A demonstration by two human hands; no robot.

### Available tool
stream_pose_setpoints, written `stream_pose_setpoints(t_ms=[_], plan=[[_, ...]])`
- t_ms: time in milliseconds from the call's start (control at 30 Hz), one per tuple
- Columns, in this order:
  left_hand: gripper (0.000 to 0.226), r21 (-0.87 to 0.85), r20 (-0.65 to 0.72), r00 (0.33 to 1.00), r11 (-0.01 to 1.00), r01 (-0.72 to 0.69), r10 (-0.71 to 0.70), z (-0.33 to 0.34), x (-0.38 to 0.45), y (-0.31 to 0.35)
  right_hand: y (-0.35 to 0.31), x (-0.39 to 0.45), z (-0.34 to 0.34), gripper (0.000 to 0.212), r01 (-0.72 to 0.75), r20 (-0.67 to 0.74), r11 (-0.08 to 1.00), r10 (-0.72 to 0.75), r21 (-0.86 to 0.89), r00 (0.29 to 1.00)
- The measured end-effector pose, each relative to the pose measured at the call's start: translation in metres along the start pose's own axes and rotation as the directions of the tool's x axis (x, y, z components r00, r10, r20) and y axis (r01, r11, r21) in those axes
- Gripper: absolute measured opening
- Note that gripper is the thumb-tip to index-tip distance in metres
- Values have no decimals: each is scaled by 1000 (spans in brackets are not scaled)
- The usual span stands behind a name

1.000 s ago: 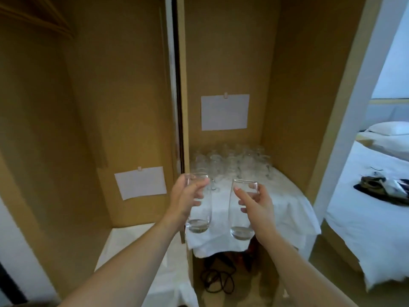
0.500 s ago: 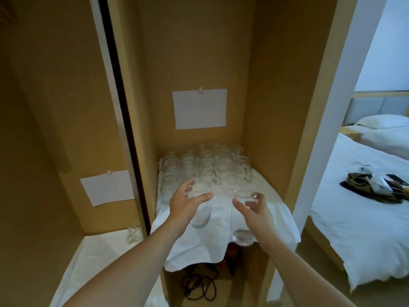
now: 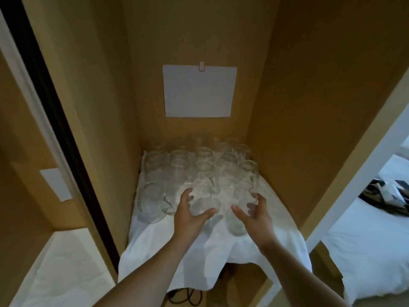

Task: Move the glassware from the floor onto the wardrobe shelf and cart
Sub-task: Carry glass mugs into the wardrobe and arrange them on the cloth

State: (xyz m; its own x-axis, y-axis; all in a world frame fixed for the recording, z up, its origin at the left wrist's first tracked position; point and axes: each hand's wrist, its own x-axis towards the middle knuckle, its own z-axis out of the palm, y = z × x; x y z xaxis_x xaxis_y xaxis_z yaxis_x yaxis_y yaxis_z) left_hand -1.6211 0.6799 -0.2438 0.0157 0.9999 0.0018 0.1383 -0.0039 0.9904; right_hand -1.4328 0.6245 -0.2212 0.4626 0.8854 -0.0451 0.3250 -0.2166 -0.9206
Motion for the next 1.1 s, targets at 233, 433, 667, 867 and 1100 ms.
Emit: stream_pose_setpoints(t_ms=[233, 433, 667, 867, 1100], plan=[[110, 213, 243, 968, 977, 10, -63, 16, 33, -4, 19, 31, 7, 121, -86, 229, 992, 105, -90, 968], [95, 254, 203, 963, 960, 120, -174, 19, 46, -3, 14, 60, -4, 112, -131, 365, 977, 185, -167, 912], [98, 374, -122, 992, 927, 26, 21, 7, 30, 16, -24, 89, -29, 76, -44, 330, 993, 78, -108, 941], [104, 739, -115, 986, 674, 3, 121, -9, 29, 56, -46, 109, -52, 80, 119, 448, 987, -57, -111, 892], [102, 985, 68, 998, 161, -67, 1, -28, 42, 109, -53, 127, -55, 89, 445, 682, 779, -29, -443, 730]])
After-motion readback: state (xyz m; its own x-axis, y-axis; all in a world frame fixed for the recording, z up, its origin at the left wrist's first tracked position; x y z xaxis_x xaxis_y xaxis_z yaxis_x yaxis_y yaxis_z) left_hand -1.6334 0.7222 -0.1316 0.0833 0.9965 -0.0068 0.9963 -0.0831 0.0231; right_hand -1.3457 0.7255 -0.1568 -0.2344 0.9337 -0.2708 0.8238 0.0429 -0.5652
